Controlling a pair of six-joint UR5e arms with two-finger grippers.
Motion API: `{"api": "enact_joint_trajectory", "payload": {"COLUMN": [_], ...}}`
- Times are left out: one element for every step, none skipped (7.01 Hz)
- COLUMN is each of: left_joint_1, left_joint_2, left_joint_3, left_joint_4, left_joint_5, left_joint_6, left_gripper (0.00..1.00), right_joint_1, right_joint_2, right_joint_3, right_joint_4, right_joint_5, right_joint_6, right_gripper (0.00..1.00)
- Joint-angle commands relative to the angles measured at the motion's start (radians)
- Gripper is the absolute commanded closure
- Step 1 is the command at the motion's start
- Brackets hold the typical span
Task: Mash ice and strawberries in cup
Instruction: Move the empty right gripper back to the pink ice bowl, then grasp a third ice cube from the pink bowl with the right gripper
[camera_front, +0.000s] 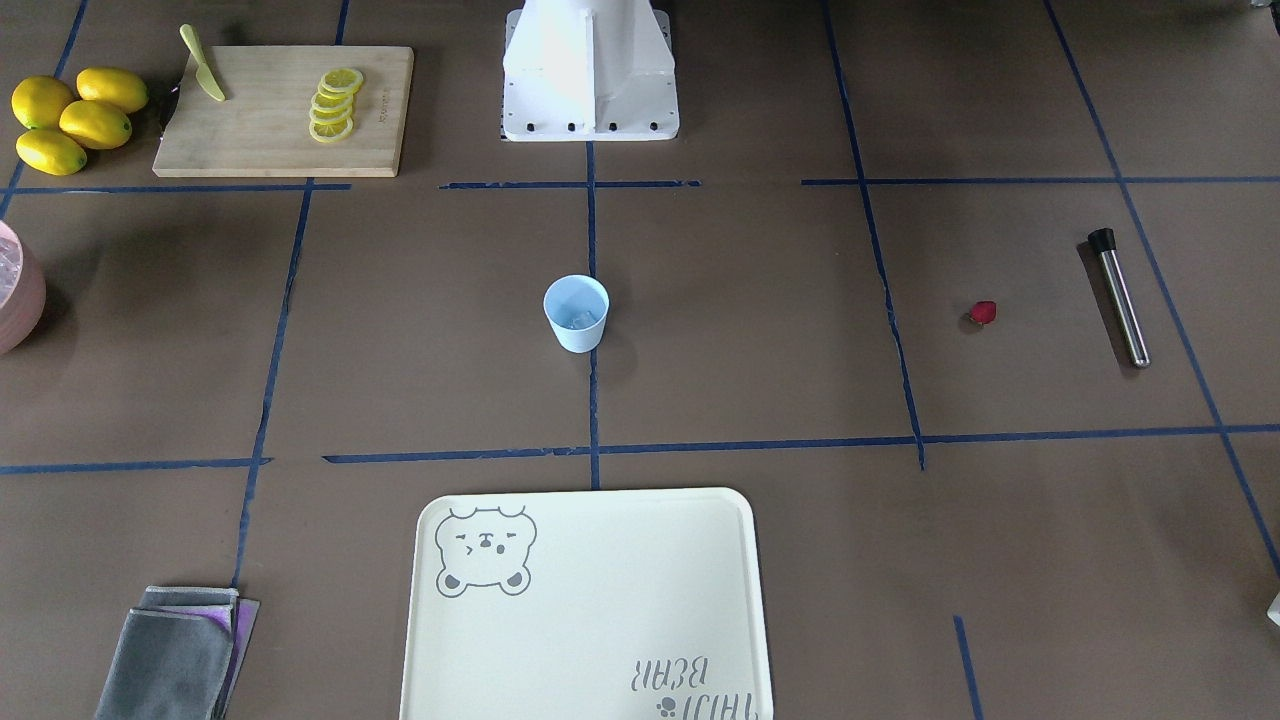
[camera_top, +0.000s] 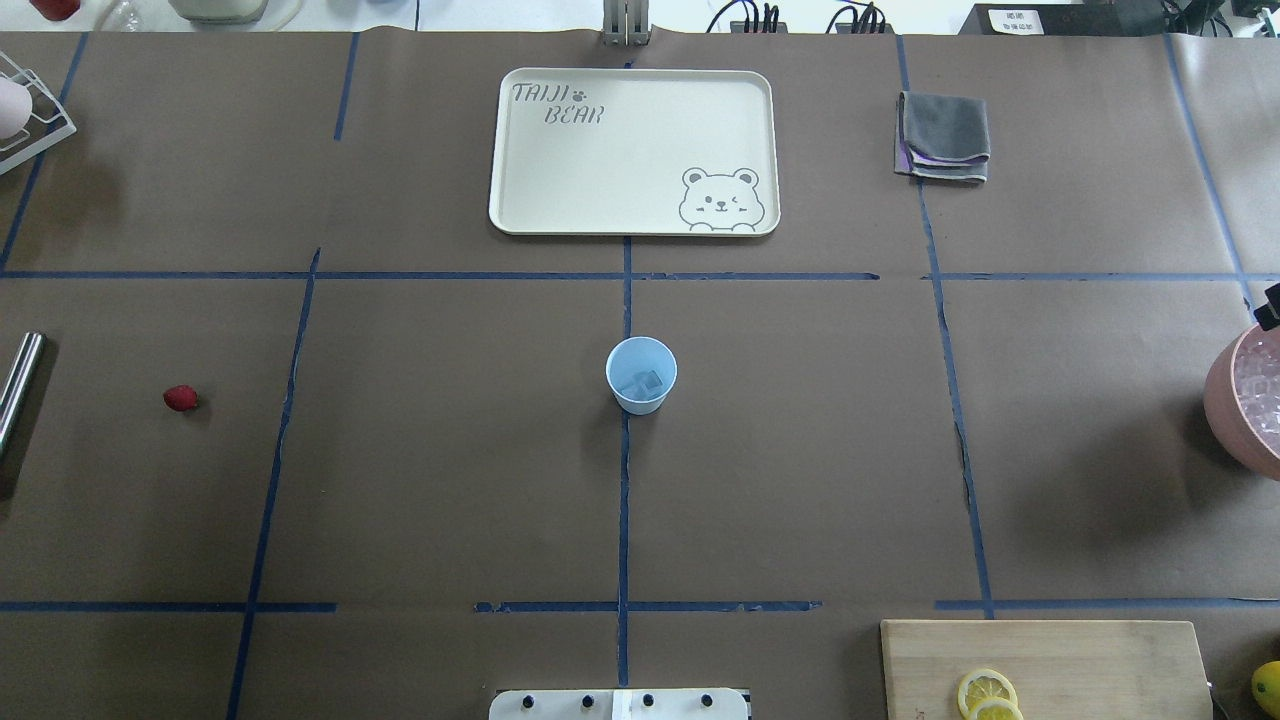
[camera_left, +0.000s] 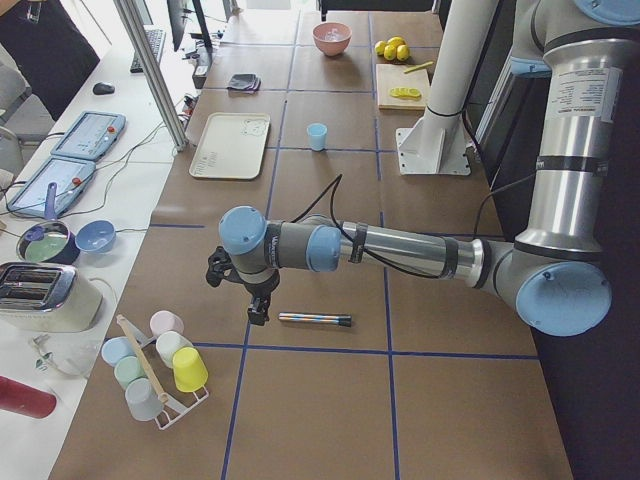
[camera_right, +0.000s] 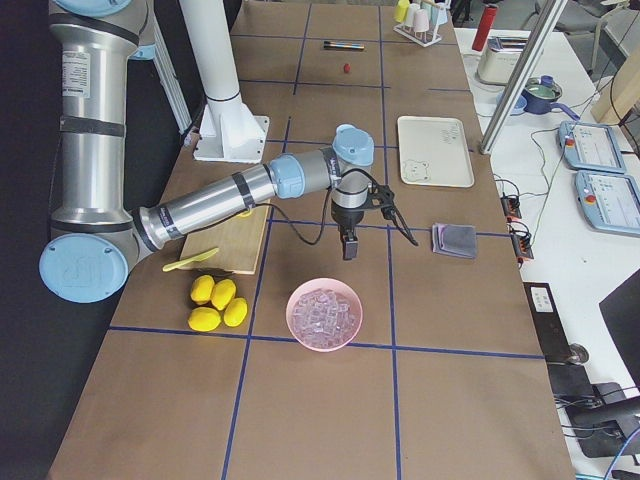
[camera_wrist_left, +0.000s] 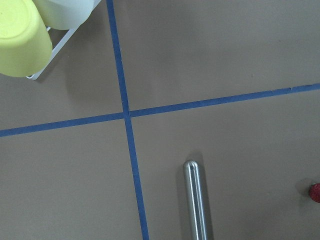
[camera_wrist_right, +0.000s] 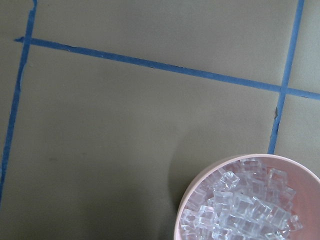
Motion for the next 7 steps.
{"api": "enact_joint_trajectory", "payload": {"left_joint_1": [0.0,0.0,0.0,0.0,0.0,0.0,0.0], "left_joint_2": [0.0,0.0,0.0,0.0,0.0,0.0,0.0], "left_joint_3": [-0.006,-0.006,-0.006,-0.004,-0.004,-0.004,-0.004], "left_joint_4": [0.0,0.0,0.0,0.0,0.0,-0.002,0.0], "left_joint_5": [-0.001,-0.001,-0.001,-0.001,-0.001,-0.001,-0.001], "left_joint_6": [-0.001,-0.001,-0.001,-0.001,0.0,-0.001,-0.001], "left_gripper": [0.0,0.0,0.0,0.0,0.0,0.0,0.0], "right_joint_1": [0.009,0.014,0.017,0.023,0.023,0.023,0.023], "right_joint_2": [-0.029,-0.07,-0.138,-0.172,-0.191,-0.196,-0.194], "right_joint_3": [-0.044,-0.044,-0.066,-0.111,-0.168,-0.246,-0.289], "right_joint_4": [0.012,0.068,0.21,0.302,0.388,0.482,0.505], "right_joint_5": [0.006,0.006,0.008,0.009,0.009,0.009,0.009], "right_joint_6": [-0.095,-0.095,-0.086,-0.084,-0.087,-0.084,-0.083], "right_gripper": [0.01,0.01,0.01,0.01,0.02,0.05,0.14]}}
